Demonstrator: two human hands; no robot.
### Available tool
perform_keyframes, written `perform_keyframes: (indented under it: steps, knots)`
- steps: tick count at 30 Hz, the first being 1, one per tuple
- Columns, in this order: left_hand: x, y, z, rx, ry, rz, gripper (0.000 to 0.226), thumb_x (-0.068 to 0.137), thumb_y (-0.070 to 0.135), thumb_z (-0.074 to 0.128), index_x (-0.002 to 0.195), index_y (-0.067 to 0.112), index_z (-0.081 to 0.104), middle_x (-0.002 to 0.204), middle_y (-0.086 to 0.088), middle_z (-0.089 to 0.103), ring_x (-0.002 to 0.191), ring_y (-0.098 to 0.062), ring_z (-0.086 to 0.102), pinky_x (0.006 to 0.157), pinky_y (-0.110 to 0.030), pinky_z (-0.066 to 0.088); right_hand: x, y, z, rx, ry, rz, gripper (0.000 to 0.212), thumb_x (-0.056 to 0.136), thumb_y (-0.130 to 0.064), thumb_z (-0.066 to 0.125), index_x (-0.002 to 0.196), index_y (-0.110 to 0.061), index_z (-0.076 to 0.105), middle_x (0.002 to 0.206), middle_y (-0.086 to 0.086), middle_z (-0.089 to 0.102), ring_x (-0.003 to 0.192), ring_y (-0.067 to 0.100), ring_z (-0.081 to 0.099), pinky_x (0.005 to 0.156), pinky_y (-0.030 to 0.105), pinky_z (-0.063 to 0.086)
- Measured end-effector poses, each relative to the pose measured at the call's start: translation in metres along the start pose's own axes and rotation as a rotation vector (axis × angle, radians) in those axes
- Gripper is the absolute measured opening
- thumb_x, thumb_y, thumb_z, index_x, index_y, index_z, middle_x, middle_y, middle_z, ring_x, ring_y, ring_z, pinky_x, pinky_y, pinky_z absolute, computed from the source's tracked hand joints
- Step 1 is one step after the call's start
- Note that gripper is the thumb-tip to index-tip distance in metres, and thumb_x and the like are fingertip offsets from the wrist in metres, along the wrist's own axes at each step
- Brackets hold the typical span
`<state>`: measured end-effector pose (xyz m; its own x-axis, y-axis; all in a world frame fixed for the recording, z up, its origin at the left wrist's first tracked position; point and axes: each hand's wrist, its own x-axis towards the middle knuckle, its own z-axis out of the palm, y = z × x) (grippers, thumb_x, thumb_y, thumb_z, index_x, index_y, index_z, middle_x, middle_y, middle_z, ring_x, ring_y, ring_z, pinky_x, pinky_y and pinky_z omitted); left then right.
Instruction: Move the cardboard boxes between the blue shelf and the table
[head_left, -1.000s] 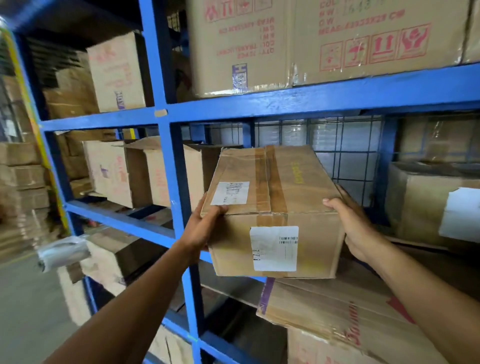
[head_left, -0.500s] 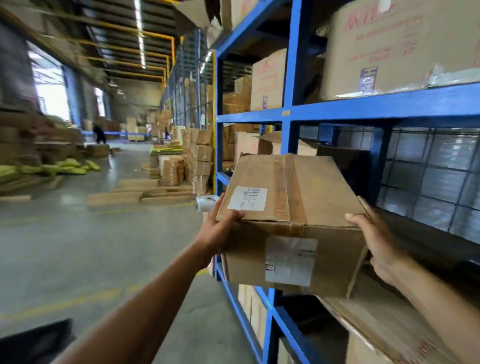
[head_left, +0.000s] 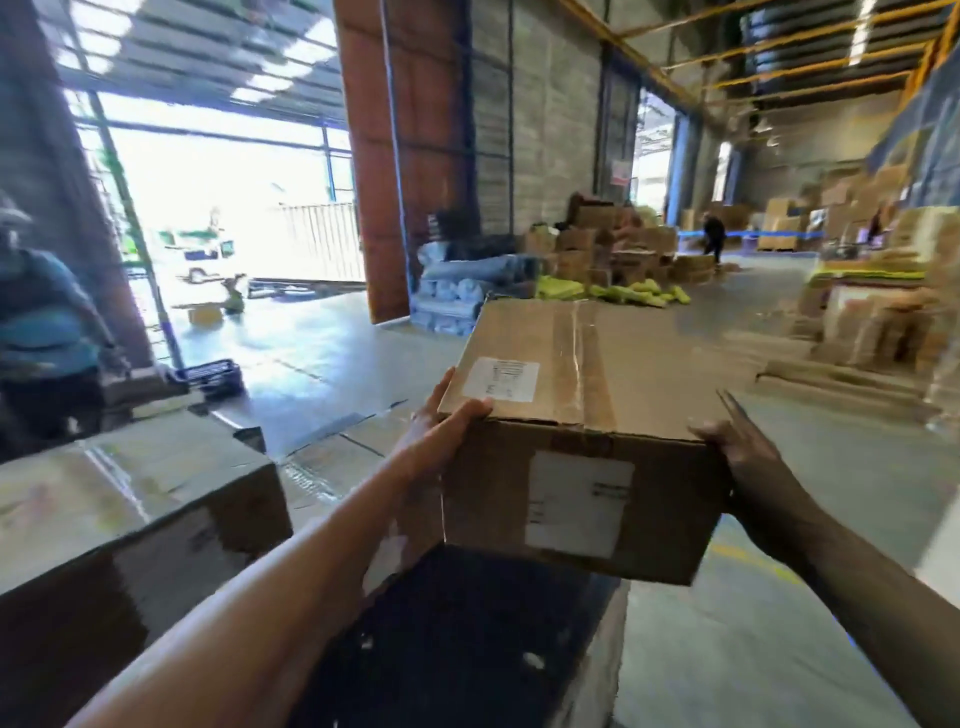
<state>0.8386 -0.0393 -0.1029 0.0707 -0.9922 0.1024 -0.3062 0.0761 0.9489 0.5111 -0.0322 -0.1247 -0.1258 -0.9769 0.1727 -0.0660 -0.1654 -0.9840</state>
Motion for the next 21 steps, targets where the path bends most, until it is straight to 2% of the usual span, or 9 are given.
perform_keyframes:
  steps: [2, 5, 7, 9, 11, 12, 16, 18, 21]
  knots:
    - [0.006, -0.016, -0.045, 0.004, 0.125, -0.043, 0.077, 0.06, 0.083, 0.064, 0.131, 0.073, 0.037, 0.145, 0.002, 0.051, 0.127, -0.028, 0.055, 0.099, -0.056, 0.053, 0.029, 0.0, 0.058, 0.04, -0.091, -0.011, 0.052, 0.094, -0.042, 0.059, 0.143, -0.049, 0.043, 0.132, -0.006, 0.06, 0.106, 0.018, 0.06, 0.067, 0.033, 0.049]
    - [0.016, -0.031, -0.1, 0.024, 0.298, -0.075, 0.038, 0.069, 0.067, 0.064, 0.1, 0.082, 0.048, 0.132, 0.005, 0.062, 0.114, -0.022, 0.063, 0.096, -0.048, 0.056, 0.069, 0.0, 0.135, 0.059, -0.26, -0.032, 0.031, 0.095, -0.036, 0.058, 0.123, -0.05, 0.057, 0.122, -0.006, 0.064, 0.103, 0.021, 0.062, 0.069, 0.036, 0.052]
    - [0.029, -0.041, -0.129, 0.067, 0.386, -0.063, 0.051, 0.065, 0.071, 0.064, 0.112, 0.08, 0.048, 0.134, 0.004, 0.064, 0.114, -0.022, 0.064, 0.098, -0.044, 0.055, 0.094, 0.005, 0.177, 0.085, -0.351, -0.039, 0.034, 0.09, -0.039, 0.061, 0.123, -0.049, 0.059, 0.126, 0.0, 0.065, 0.111, 0.028, 0.063, 0.081, 0.047, 0.057]
    - [0.04, -0.055, -0.149, 0.119, 0.435, -0.047, 0.068, 0.075, 0.067, 0.066, 0.139, 0.053, 0.05, 0.129, 0.006, 0.065, 0.112, -0.017, 0.064, 0.097, -0.033, 0.054, 0.119, 0.013, 0.213, 0.119, -0.423, -0.043, 0.044, 0.085, -0.039, 0.061, 0.128, -0.045, 0.058, 0.128, 0.001, 0.066, 0.116, 0.031, 0.063, 0.096, 0.057, 0.054]
    - [0.046, -0.069, -0.165, 0.175, 0.464, -0.037, 0.048, 0.093, 0.053, 0.063, 0.138, 0.038, 0.053, 0.117, 0.011, 0.067, 0.1, -0.009, 0.065, 0.083, -0.017, 0.053, 0.142, 0.02, 0.242, 0.101, -0.469, -0.051, 0.046, 0.08, -0.039, 0.061, 0.125, -0.044, 0.061, 0.126, 0.001, 0.067, 0.118, 0.031, 0.062, 0.103, 0.06, 0.048]
    - [0.05, -0.077, -0.172, 0.205, 0.476, -0.04, 0.044, 0.095, 0.053, 0.061, 0.135, 0.038, 0.054, 0.117, 0.012, 0.067, 0.1, -0.007, 0.066, 0.082, -0.016, 0.053, 0.152, 0.023, 0.254, 0.09, -0.494, -0.054, 0.046, 0.078, -0.038, 0.061, 0.124, -0.041, 0.062, 0.125, 0.002, 0.068, 0.119, 0.031, 0.062, 0.105, 0.06, 0.046]
    - [0.071, -0.106, -0.19, 0.308, 0.488, -0.126, 0.071, 0.086, 0.076, 0.054, 0.147, 0.042, 0.043, 0.137, 0.007, 0.063, 0.122, -0.018, 0.062, 0.104, -0.037, 0.05, 0.2, 0.041, 0.297, 0.088, -0.605, -0.048, 0.046, 0.077, -0.032, 0.057, 0.123, -0.033, 0.066, 0.122, 0.003, 0.069, 0.119, 0.031, 0.061, 0.108, 0.057, 0.044]
    - [0.083, -0.121, -0.19, 0.409, 0.542, -0.264, 0.086, 0.079, 0.089, 0.045, 0.153, 0.047, 0.031, 0.153, -0.001, 0.048, 0.141, -0.029, 0.047, 0.12, -0.051, 0.03, 0.228, 0.051, 0.315, 0.098, -0.664, -0.023, 0.045, 0.077, -0.03, 0.057, 0.121, -0.033, 0.068, 0.122, 0.002, 0.07, 0.119, 0.03, 0.062, 0.108, 0.053, 0.045]
    - [0.091, -0.131, -0.177, 0.653, 0.597, -0.514, 0.101, 0.076, 0.096, 0.026, 0.16, 0.043, 0.012, 0.169, -0.005, 0.016, 0.155, -0.035, 0.017, 0.124, -0.06, -0.002, 0.264, 0.074, 0.338, 0.091, -0.748, 0.035, 0.05, 0.074, -0.032, 0.06, 0.123, -0.036, 0.067, 0.125, 0.001, 0.07, 0.119, 0.026, 0.063, 0.107, 0.049, 0.048]
